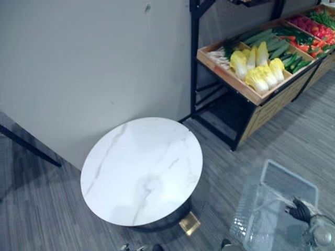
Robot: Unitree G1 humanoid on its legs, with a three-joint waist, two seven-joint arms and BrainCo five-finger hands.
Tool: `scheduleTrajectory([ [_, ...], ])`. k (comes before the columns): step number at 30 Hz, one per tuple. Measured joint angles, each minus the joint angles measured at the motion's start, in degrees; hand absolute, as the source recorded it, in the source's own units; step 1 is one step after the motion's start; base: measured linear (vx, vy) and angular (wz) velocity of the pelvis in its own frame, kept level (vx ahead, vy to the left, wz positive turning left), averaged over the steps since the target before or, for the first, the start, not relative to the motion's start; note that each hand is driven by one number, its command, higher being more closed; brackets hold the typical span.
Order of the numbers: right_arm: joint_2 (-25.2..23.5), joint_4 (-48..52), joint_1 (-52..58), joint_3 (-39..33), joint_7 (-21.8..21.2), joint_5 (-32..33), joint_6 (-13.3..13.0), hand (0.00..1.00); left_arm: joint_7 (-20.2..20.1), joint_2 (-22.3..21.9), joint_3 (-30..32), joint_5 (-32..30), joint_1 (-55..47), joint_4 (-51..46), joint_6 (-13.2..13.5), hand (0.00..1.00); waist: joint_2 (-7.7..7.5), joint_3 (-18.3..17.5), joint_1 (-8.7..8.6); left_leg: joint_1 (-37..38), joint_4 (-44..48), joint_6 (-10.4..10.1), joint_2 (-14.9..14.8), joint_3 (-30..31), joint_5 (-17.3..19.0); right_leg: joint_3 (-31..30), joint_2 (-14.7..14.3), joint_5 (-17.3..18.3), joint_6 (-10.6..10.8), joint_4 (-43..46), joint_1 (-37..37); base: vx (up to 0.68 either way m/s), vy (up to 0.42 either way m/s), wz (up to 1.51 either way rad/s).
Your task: Pick vegetable in the basket
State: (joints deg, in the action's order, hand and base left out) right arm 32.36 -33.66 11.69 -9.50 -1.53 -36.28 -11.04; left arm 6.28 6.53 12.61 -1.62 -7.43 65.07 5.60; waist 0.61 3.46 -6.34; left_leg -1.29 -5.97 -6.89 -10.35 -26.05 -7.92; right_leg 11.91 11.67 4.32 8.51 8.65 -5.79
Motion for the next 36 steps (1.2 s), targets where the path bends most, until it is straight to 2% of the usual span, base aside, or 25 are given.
scheduleTrajectory([
  [5,-2.87,-5.9,0.82,-5.8,2.15,-0.09,2.39,1.0,0.01,0.0,0.1,-1.83,-0.56,-0.04,-0.01,0.0,0.33,-0.21,-0.87,0.59,-0.01,0.16,0.37,0.01,0.26,0.08,0.22,-0.32,-0.14,-0.86,0.99,0.05,0.012,0.01],
  [7,-3.64,-7.71,0.75,-7.26,2.9,-1.11,2.49,1.0,0.02,0.0,0.17,-1.98,-0.91,-0.03,-0.04,0.0,0.34,-0.21,-1.15,0.61,-0.01,0.17,0.42,-0.04,0.36,0.08,0.24,-0.5,0.13,-1.08,1.02,0.05,0.011,0.0],
  [17,-7.33,-19.89,-1.31,-18.26,5.13,-1.58,5.56,1.0,0.19,-0.11,2.51,-1.99,-1.29,0.0,-0.13,0.0,0.33,-0.21,-1.11,1.9,-0.02,-0.15,0.59,0.12,0.93,0.66,0.32,-0.43,0.08,-2.05,2.98,0.04,0.005,0.02],
  [20,-9.29,-22.02,-1.47,-22.47,6.14,-0.63,5.68,1.0,0.23,-0.14,3.56,-1.99,-1.33,-0.01,-0.19,0.0,0.29,-0.18,-1.05,2.41,-0.02,-0.04,0.76,0.11,1.22,0.83,0.47,-0.11,-0.26,-2.31,3.69,0.0,0.008,0.01],
  [22,-10.63,-23.37,-1.37,-25.46,6.27,1.54,6.04,1.0,0.23,-0.14,3.55,-1.98,-1.26,-0.03,-0.46,0.0,0.0,-0.03,-1.11,2.87,0.0,0.24,1.18,0.12,1.69,0.96,1.09,0.61,-0.05,-1.24,3.87,0.02,0.031,0.08],
  [24,-13.28,-23.19,-0.98,-29.02,6.4,4.23,7.31,1.0,0.22,-0.14,3.38,-1.96,-0.44,-0.05,-0.77,0.0,-1.17,0.53,-1.22,3.96,0.04,0.67,2.48,-0.38,2.07,0.92,2.85,1.37,0.39,1.2,3.64,0.02,0.07,0.03],
  [26,-15.41,-22.14,-0.69,-29.78,6.67,5.36,7.59,1.0,0.34,-0.06,2.22,-1.97,0.08,-0.11,-0.83,0.0,-2.04,0.95,-1.21,4.38,0.07,1.1,3.07,-1.75,2.63,-0.41,3.53,0.45,1.28,2.07,3.03,0.02,0.085,-0.34],
  [27,-18.25,-20.21,-0.89,-29.67,6.89,5.57,7.76,1.0,0.55,0.08,0.73,-1.97,1.33,-0.16,-0.85,0.0,-2.39,1.36,-0.92,3.61,-0.01,1.64,2.5,-3.88,3.57,-3.15,3.12,-2.11,1.23,3.88,0.1,-0.04,0.112,-0.68],
  [28,-19.43,-19.42,-0.95,-29.48,7.17,5.82,7.81,1.0,0.67,0.04,0.46,-1.97,2.03,-0.36,-0.84,0.0,-2.21,1.48,-0.83,3.28,0.02,1.64,1.87,-5.46,3.67,-3.29,2.46,-4.11,1.05,4.18,-1.39,-0.06,0.118,-1.05],
  [29,-21.37,-17.27,-1.22,-28.71,8.2,6.49,7.82,1.0,1.01,0.04,0.54,-1.97,3.11,-1.21,-0.84,0.0,-2.17,1.82,-0.79,3.37,0.37,1.84,0.96,-8.79,3.72,-1.2,1.28,-9.07,-0.77,3.04,-3.71,-0.06,0.112,-0.97],
  [30,-21.75,-16.27,-1.42,-28.16,8.5,7.09,7.81,1.0,1.23,0.09,0.62,-1.97,3.66,-1.42,-0.83,0.0,-2.08,2.19,-0.73,3.54,0.38,2.1,0.23,-10.51,3.76,0.64,0.39,-11.86,-1.99,1.22,-4.04,-0.06,0.089,-1.59],
  [31,-21.88,-16.05,-2.83,-26.58,8.56,7.48,7.89,1.0,1.37,0.11,0.97,-1.92,4.15,-1.85,-0.73,0.0,-0.55,3.3,0.36,4.69,0.07,3.9,-2.12,-15.45,3.54,5.55,-1.33,-14.52,-5.05,-1.84,-3.42,-0.12,0.065,-1.79],
  [32,-21.86,-16.03,-4.34,-25.02,8.59,7.58,7.92,1.0,1.35,0.6,1.24,-1.85,5.07,-2.55,-0.7,0.0,-1.52,4.55,0.41,5.69,0.22,4.22,-3.04,-19.87,3.81,15.16,0.74,-9.35,-10.6,6.95,-4.03,-0.14,0.065,-1.76],
  [33,-21.64,-16.05,-4.7,-24.92,8.73,7.57,8.03,1.0,1.34,0.9,1.24,-1.85,5.36,-2.98,-0.71,0.0,-1.96,4.83,0.43,6.11,0.22,4.22,-3.25,-21.55,3.83,19.11,2.44,-7.01,-11.87,11.63,-3.98,-0.14,0.073,-1.63],
  [34,-20.26,-16.68,-5.62,-23.82,8.58,7.54,8.21,1.0,1.32,1.32,1.26,-1.61,5.35,-3.74,-0.64,0.0,-2.37,4.89,0.81,6.69,0.26,4.17,-4.12,-25.28,3.85,24.87,5.39,-3.98,-11.43,18.84,-3.35,-0.09,0.031,-1.57],
  [36,-18.0,-18.78,-7.49,-21.83,8.57,7.44,8.57,1.0,1.23,1.58,1.26,-0.76,5.39,-3.77,-0.69,0.0,-2.44,4.89,1.93,6.85,1.9,3.83,-5.83,-29.97,4.1,28.05,8.84,-3.39,-11.3,23.36,-2.06,-0.03,-0.047,-1.6],
])
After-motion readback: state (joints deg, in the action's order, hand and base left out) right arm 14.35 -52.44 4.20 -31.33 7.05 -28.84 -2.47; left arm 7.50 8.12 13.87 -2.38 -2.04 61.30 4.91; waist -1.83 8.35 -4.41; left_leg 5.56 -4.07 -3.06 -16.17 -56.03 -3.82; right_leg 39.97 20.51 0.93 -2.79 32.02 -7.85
